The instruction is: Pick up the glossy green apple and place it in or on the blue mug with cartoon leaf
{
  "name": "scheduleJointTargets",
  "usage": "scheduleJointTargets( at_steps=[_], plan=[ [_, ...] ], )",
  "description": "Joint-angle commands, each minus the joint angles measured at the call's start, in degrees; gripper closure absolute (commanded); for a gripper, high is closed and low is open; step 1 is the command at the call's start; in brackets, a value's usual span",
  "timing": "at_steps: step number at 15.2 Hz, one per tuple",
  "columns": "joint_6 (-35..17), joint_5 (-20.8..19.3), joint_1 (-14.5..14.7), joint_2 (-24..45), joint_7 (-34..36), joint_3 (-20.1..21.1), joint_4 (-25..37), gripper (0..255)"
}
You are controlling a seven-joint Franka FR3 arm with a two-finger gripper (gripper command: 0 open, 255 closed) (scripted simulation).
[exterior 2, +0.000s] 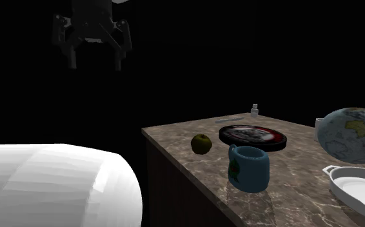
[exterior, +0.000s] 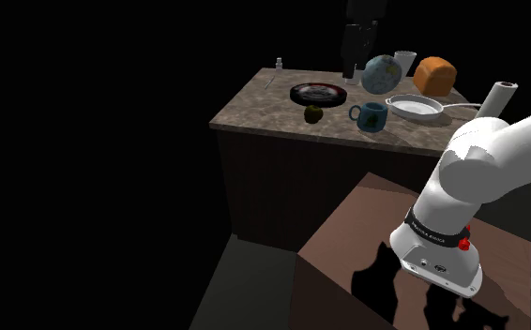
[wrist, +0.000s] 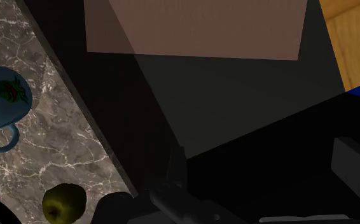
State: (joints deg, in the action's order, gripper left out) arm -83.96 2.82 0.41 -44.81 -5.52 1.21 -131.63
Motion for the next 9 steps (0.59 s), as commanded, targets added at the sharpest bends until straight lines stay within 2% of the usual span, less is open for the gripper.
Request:
scheduleJointTargets(
  at_steps=[1,9],
  plan=[
    [0.0,0.0,0.0,0.0,0.0,0.0,0.0,0],
    [-10.05,-3.86,-4.67,16.16,10.47,3.6,3.47,0]
  ],
)
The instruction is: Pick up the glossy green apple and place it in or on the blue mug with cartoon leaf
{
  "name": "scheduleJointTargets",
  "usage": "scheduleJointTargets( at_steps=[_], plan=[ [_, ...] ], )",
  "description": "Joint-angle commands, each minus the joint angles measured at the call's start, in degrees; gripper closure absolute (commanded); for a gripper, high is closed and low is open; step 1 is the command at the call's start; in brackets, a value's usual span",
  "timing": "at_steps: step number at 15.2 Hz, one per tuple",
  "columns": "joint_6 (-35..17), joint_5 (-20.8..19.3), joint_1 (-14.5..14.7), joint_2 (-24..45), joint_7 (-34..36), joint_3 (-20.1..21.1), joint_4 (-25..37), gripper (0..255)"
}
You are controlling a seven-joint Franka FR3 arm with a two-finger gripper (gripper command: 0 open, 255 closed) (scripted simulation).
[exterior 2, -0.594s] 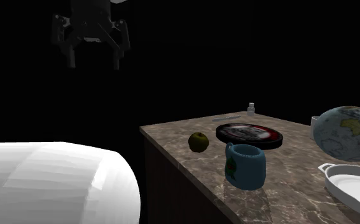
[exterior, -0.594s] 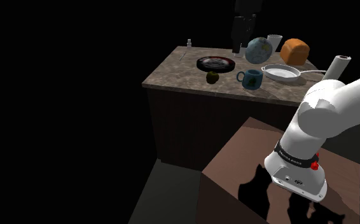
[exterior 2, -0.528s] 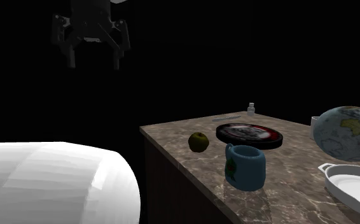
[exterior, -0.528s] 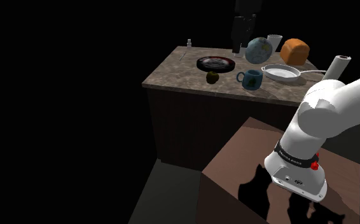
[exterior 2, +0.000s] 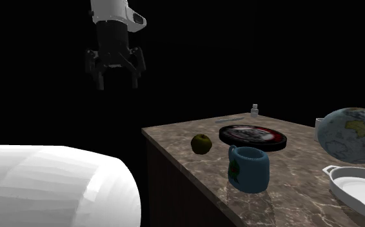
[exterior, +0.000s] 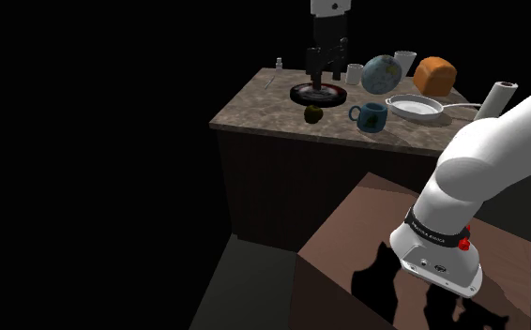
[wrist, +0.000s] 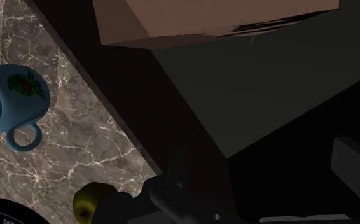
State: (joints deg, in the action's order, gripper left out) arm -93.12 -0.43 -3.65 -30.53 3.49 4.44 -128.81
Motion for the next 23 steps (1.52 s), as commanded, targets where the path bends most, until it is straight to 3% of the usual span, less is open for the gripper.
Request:
scheduleJointTargets(
  at_steps=[1,11,23],
  plan=[
    [-1.86,-1.25,-1.18,4.01,2.85,0.68,1.42,0],
    [-7.47,-9.19,-6.1,25.43,16.97,1.64,12.63,0],
    [-5.36,-17.23,-9.03,50.14,30.36,-3.01,33.67,0]
  ],
)
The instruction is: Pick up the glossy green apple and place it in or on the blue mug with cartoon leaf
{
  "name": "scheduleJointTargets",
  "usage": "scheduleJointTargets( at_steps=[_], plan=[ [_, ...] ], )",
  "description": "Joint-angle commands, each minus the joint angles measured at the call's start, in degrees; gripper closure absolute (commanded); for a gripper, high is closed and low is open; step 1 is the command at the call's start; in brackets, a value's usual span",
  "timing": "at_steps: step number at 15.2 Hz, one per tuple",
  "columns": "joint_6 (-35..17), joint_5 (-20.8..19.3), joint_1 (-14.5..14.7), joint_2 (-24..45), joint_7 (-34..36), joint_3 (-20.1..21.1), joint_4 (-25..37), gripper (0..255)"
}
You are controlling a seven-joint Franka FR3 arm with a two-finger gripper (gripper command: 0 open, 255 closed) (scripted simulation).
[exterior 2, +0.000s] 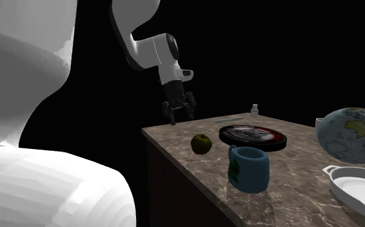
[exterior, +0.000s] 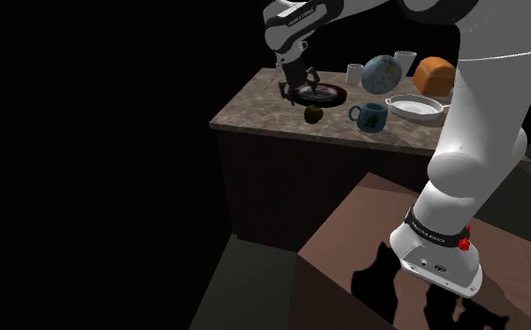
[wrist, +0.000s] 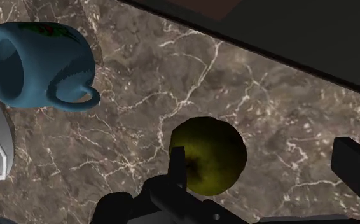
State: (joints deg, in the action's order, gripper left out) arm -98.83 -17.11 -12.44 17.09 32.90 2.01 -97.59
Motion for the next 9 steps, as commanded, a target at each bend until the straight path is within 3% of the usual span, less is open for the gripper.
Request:
scheduleJointTargets(
  at_steps=[1,5,9],
  plan=[
    [0.87,-0.96,-0.45,4.55,1.76,-1.14,4.56,0],
    [3.4,-2.13,-1.42,12.74,4.53,-3.55,13.75,0],
    [1.11,-2.33,-1.83,12.56,4.81,-3.74,11.32,0]
  ],
)
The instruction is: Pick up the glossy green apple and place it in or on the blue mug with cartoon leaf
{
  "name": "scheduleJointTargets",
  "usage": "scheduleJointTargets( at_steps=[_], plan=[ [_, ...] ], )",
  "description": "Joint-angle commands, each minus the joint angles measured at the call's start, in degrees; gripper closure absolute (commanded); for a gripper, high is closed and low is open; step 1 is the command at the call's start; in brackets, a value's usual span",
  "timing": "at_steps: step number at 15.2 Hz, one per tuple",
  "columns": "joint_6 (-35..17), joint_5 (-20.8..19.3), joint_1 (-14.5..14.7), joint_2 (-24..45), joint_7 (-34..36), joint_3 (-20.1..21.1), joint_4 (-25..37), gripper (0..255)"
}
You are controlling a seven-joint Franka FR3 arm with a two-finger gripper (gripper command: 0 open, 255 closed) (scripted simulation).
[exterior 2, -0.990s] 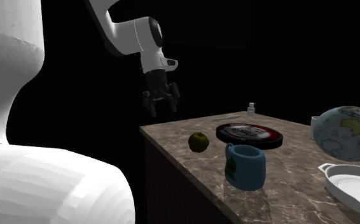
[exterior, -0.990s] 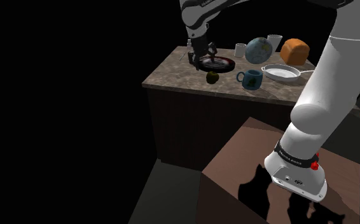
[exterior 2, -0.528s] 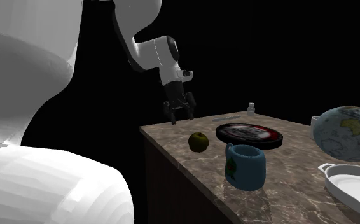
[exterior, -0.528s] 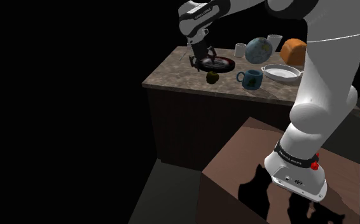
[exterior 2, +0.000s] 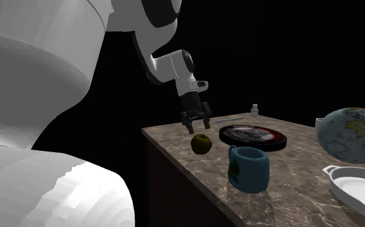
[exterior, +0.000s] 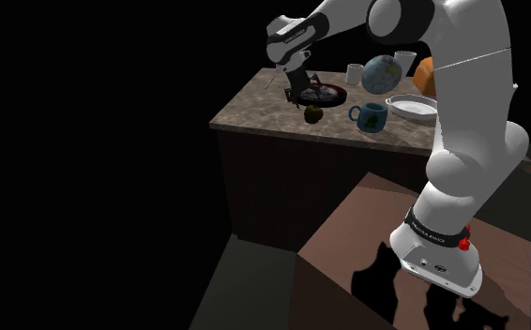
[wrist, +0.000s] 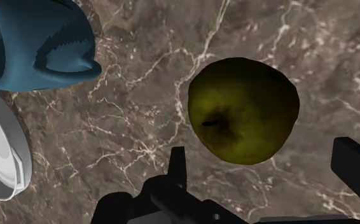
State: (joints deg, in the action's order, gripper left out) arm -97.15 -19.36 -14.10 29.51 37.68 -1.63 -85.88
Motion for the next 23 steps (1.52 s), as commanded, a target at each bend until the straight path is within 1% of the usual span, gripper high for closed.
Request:
scheduleJointTargets(
  at_steps=[1,4,12,13,21,23],
  plan=[
    [-1.33,-0.15,-0.31,0.07,0.12,-0.16,-1.19,0],
    [-4.0,-0.42,-0.79,-0.04,0.42,-0.35,-3.91,0],
    [-3.99,-0.42,-0.78,-0.03,0.42,-0.35,-3.9,0],
    [-3.99,-0.42,-0.78,-0.03,0.42,-0.35,-3.9,255],
    [-4.09,-0.43,-0.79,-0.06,0.46,-0.35,-4.03,255],
    [-3.42,-0.39,-0.77,-0.34,0.24,-0.35,-3.61,255]
  ],
)
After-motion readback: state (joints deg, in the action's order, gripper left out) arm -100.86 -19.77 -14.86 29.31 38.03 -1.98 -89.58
